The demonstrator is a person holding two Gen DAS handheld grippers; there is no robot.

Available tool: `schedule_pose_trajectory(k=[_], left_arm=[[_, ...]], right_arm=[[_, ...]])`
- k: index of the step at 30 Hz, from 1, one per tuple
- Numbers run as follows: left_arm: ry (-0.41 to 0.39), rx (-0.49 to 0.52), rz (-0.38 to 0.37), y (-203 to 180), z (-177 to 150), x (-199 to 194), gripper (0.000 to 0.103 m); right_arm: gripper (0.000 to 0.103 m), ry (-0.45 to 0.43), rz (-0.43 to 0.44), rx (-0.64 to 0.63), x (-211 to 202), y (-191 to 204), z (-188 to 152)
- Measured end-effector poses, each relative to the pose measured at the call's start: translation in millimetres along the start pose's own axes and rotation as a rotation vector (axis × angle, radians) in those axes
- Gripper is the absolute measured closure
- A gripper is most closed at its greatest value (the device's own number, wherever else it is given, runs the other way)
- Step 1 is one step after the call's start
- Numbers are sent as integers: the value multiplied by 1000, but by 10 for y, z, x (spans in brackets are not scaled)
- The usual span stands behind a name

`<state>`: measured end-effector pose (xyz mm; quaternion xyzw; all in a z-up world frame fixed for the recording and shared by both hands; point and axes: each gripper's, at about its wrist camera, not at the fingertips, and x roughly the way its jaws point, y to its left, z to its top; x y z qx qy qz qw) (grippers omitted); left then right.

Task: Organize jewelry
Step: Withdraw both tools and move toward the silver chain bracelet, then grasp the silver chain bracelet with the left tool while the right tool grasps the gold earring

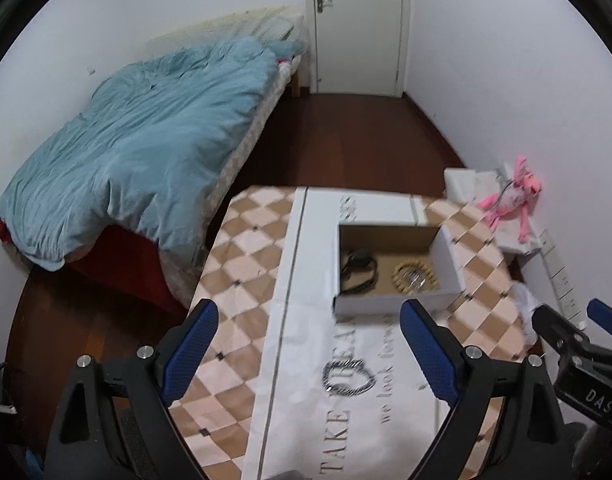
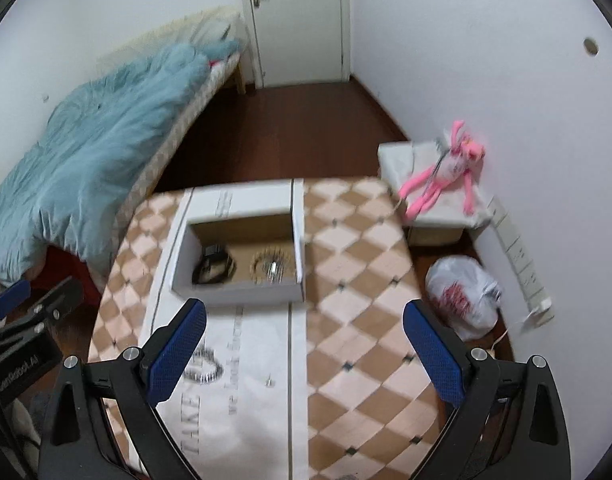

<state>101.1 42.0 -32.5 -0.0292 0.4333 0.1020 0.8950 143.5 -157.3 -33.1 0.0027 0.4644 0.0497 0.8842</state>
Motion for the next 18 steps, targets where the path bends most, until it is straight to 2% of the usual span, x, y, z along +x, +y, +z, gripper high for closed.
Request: schedule_pose_trajectory(k=[3,8,10,14,18], left_arm=[[72,-8,35,87,-241,266,11],[205,-19,80,214,-609,765,11],[242,-13,94,226,-707,917,11],[296,-7,103,249,-830,1118,11],[334,-11,109,300,-888,1231,11]], right_arm=[[3,106,4,-6,367,30,-280],[5,220,16,-39,987,187,-731],[18,248,29,-46,1183,243,-854],[33,281,39,-58,1487,365,-1033],[68,305,29,-67,1683,436,-1151]])
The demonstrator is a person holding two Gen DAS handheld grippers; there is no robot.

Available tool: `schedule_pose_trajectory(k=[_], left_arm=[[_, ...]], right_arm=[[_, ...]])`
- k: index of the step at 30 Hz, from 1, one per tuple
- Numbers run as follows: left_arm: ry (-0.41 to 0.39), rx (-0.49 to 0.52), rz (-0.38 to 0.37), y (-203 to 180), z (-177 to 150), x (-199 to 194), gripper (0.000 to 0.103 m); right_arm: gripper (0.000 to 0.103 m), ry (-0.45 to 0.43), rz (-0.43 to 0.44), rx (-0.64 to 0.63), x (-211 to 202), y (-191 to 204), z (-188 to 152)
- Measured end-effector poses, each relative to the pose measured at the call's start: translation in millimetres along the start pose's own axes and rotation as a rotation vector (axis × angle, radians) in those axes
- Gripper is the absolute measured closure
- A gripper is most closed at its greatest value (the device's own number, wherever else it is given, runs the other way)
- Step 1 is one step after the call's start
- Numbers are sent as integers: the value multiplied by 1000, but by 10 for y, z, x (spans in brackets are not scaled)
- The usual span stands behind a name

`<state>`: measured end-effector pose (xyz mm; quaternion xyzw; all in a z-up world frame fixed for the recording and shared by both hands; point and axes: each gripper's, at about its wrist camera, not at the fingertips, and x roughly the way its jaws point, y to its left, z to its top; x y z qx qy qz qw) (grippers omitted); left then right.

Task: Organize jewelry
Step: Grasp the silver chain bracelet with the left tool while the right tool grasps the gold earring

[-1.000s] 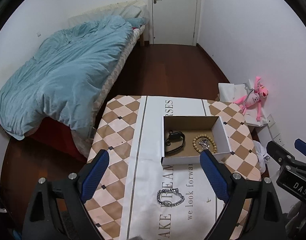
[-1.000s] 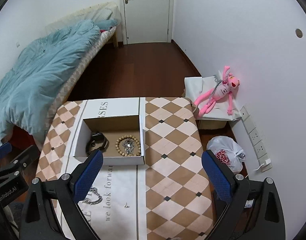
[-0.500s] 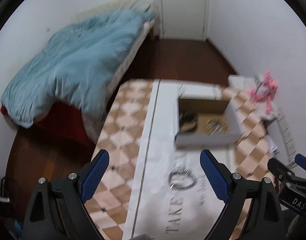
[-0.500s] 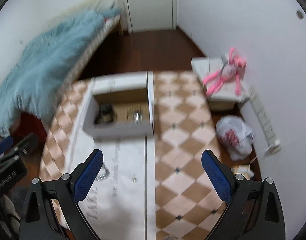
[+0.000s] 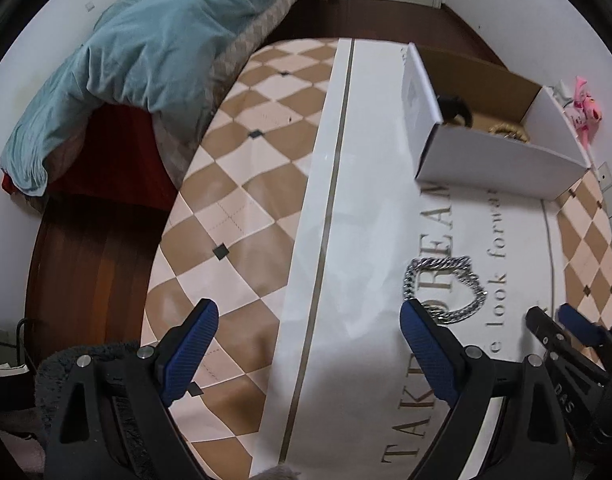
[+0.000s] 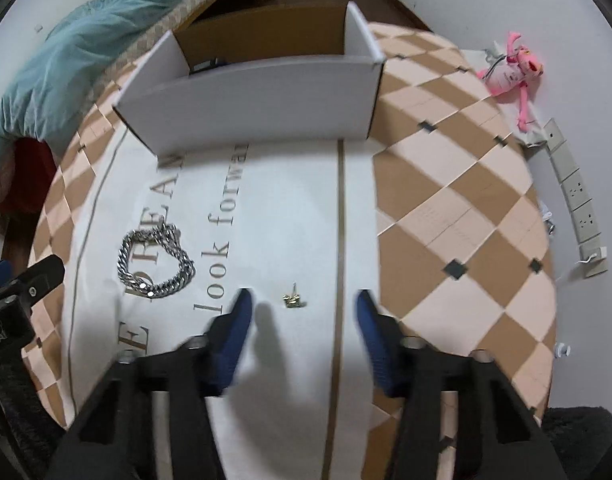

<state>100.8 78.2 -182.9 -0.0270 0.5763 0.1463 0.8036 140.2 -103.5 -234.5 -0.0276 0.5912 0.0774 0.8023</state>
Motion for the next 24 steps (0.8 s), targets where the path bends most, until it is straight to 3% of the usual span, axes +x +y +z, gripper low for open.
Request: schedule_pose_trajectory(k=[3,7,12,14,15,17,19,22,23,24], left_arm=[[17,-7,-2,27,5,70,11],[44,-27,-41,30,24,136,11],[90,-58,-195,-103,101,245,11],[92,-43,-223,-214,146,291,14],[96,-26,-222,-274,164,317,19],[116,11,-228,-400,183,377,44],[123,40,-218,-493,181,400,53],[95,83,-216,-599,183,366,90],[92,92,-228,-629,185,364,97],[90,93,-237,-647,189,360,97]], right_arm=[[94,-42,-42,-23,41,45,-39],[94,-55,-15,6,56,-34,-58],[94,-74,0,78,-58,-269,-25],[94,-78,-3,96,-85,-348,-16],[94,-79,-7,99,-108,-387,17],[94,-75,-13,109,-99,-448,37],[94,-76,-18,119,-108,-480,36],[94,-79,-29,130,-113,-538,22],[94,-79,-30,136,-116,-559,18],[94,-81,-32,140,-121,-578,13]])
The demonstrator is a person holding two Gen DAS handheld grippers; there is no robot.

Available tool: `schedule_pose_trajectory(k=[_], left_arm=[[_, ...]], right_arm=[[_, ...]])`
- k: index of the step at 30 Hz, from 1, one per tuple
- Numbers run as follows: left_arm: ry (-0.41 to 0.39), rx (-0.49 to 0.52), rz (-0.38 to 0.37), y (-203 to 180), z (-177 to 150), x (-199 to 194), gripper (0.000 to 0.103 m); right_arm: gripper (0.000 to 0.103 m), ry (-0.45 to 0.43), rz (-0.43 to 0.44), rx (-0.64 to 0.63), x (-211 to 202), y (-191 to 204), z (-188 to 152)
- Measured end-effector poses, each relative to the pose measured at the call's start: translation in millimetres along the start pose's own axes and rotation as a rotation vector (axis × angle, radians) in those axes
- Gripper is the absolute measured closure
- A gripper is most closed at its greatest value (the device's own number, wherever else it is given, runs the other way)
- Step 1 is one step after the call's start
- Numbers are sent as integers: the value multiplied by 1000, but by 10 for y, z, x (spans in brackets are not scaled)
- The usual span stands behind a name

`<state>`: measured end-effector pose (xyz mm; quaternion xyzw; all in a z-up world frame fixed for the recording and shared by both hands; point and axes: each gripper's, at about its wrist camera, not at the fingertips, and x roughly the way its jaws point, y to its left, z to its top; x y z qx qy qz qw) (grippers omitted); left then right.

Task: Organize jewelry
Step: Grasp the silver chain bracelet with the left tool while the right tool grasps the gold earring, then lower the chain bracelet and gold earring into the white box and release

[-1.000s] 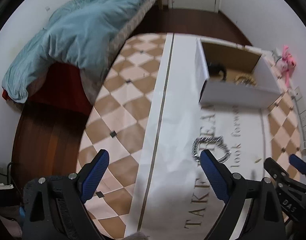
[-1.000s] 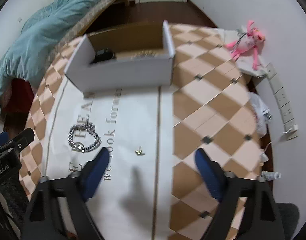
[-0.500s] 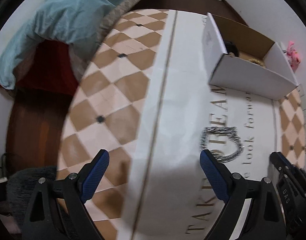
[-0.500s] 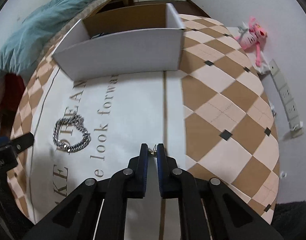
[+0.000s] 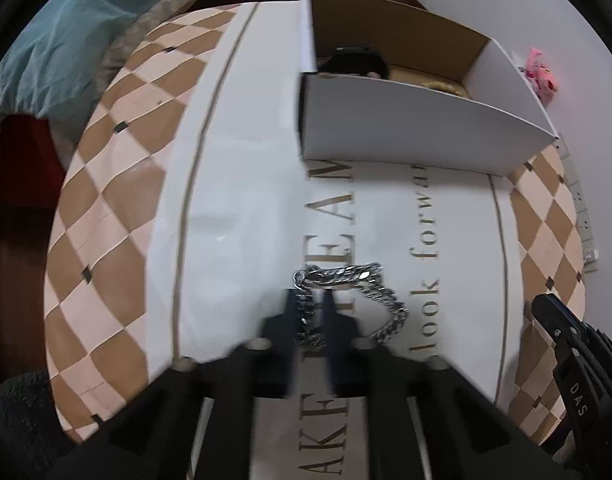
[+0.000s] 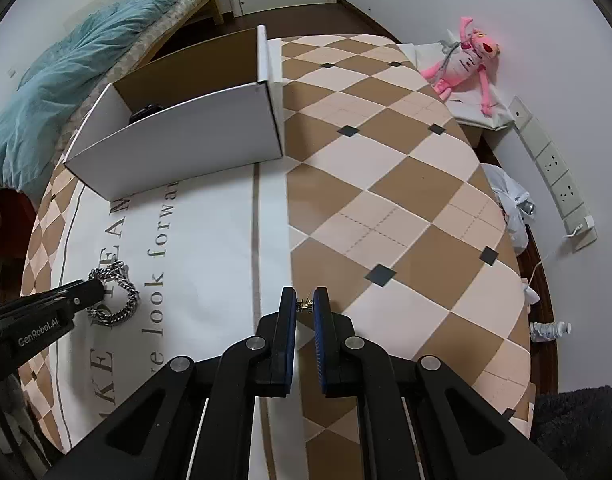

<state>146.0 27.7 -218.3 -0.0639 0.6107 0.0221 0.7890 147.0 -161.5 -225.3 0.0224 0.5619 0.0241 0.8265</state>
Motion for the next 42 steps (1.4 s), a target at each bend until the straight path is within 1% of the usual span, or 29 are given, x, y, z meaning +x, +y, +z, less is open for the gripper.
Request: schedule_pose_trajectory(k=[5,14,21,23,26,29,31,32,34,35,36,38,40,41,42], left_arm=[[-47,14,-45,-62,-29,-146,98],[-172,55,-129,-132,-16,-851,98],[-256,61,-221,-72,372,-1309,98],[-280,68,-245,-92,533,-1418,98],[-281,68,-289,-125,818,-1467,98],[-269,82,-302,-162,1061,-1411,98],[-239,93,-292,-195,1200,-1317,98],[-228,87,-291,-191,1263,-1261,98],[-189,95,-288,-206,1353,-1138,98],[-173,81,-278,-194,1393,-1073,98],[-166,72,-268,-178,1418,-1029,97],[-141,57,-229,-167,1477,-924,94],[-116,46,-158,-157,1523,-809,92],[-112,43,-141,-147,1533,-771,91],[-113,39,-132,-132,1535,-747,89]], right_arm=[[94,-21,8,21,-97,-85,21],[94,-90,80,41,-518,-149,209],[94,-136,176,31,-884,-68,558],[94,-146,218,21,-962,-13,771],[94,-146,268,6,-980,71,1091],[94,-120,312,-15,-883,141,1428],[94,-87,333,-23,-763,183,1629],[94,-56,355,-31,-665,206,1747],[94,0,375,-44,-483,259,1920],[94,23,380,-45,-389,273,2002],[94,41,379,-49,-317,291,2062],[94,103,372,-75,-105,348,2183],[93,138,355,-93,58,380,2252],[93,177,358,-99,160,407,2296],[92,197,349,-98,223,410,2322]])
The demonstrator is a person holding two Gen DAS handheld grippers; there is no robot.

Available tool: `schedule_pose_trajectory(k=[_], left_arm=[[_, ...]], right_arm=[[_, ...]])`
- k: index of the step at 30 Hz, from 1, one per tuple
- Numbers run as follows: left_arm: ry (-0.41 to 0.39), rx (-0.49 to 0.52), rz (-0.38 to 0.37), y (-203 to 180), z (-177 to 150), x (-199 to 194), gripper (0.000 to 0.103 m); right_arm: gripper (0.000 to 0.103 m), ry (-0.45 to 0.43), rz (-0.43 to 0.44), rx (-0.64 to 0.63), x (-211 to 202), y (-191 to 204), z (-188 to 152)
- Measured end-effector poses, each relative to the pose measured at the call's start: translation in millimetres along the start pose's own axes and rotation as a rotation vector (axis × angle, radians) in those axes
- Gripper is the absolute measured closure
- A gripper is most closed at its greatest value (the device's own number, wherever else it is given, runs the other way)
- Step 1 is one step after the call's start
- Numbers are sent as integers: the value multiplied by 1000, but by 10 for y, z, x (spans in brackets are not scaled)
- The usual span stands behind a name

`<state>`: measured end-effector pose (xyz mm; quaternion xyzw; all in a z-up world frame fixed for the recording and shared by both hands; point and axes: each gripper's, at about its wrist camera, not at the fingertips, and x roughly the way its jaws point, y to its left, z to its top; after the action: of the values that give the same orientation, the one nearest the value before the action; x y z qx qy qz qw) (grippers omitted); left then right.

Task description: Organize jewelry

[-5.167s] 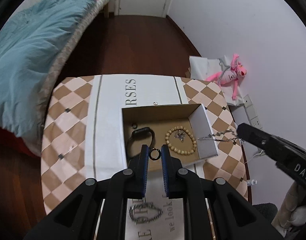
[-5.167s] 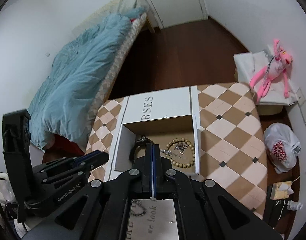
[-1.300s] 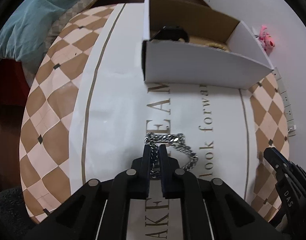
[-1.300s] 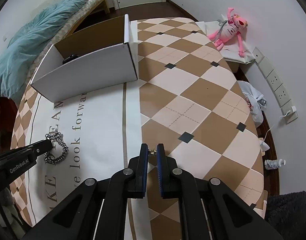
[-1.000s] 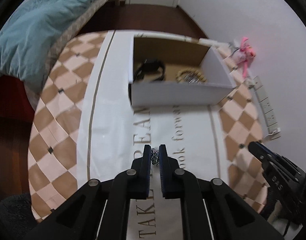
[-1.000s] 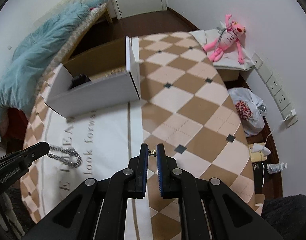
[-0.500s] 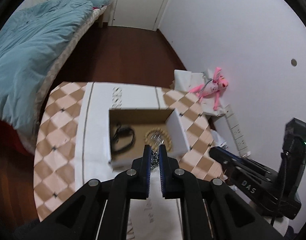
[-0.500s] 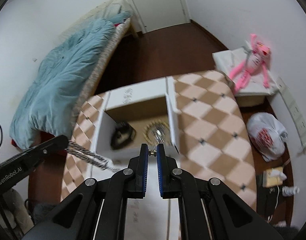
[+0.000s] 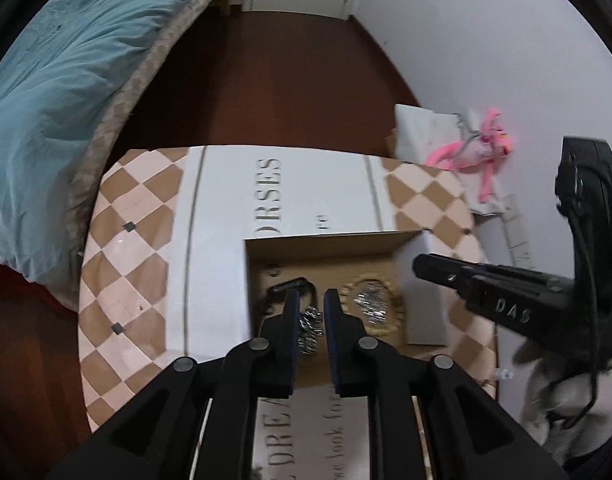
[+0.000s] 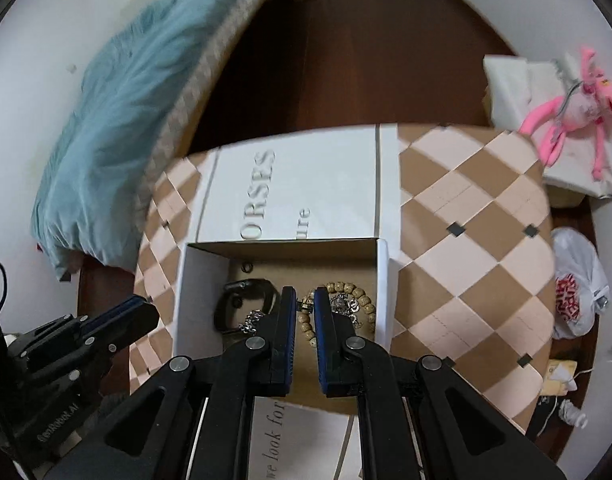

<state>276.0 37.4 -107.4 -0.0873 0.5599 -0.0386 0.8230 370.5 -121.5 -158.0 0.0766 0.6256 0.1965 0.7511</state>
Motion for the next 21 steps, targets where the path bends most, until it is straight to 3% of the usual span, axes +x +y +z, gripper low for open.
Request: schedule_pose_trajectory(k=[2,3,4,5,8,13,16,18,21], left_arm=[[-12,-5,34,42,2,38,72],[-17,-3,56,60,-2,49,65],[-25,-8,75,92,-17,54,46],[-32,-10,83,112,-14,50,33],[-65,-7,118,157,-49,13,15],[-123,-9,162,173,-188,-88,11],[-141,-15,187,168,-284,-139,9],[-153,-17,200,162,-385,-181,9],[-159,-14,209,133,-518,-225,8]], right_arm=[[79,-3,-31,-4,35,-18,56],[61,-9,-40,-5,30,-20,74],[43,-15,-44,-6,17,-24,86],[39,-27,-49,-9,-10,-27,95],[38,-83,-75,-12,-193,-48,51],[14,-136,-154,-16,-413,-94,-183],[11,-164,-251,-18,-493,-76,-389],[3,-175,-313,-25,-514,-45,-559],[2,-183,-374,-30,-525,1,-795]])
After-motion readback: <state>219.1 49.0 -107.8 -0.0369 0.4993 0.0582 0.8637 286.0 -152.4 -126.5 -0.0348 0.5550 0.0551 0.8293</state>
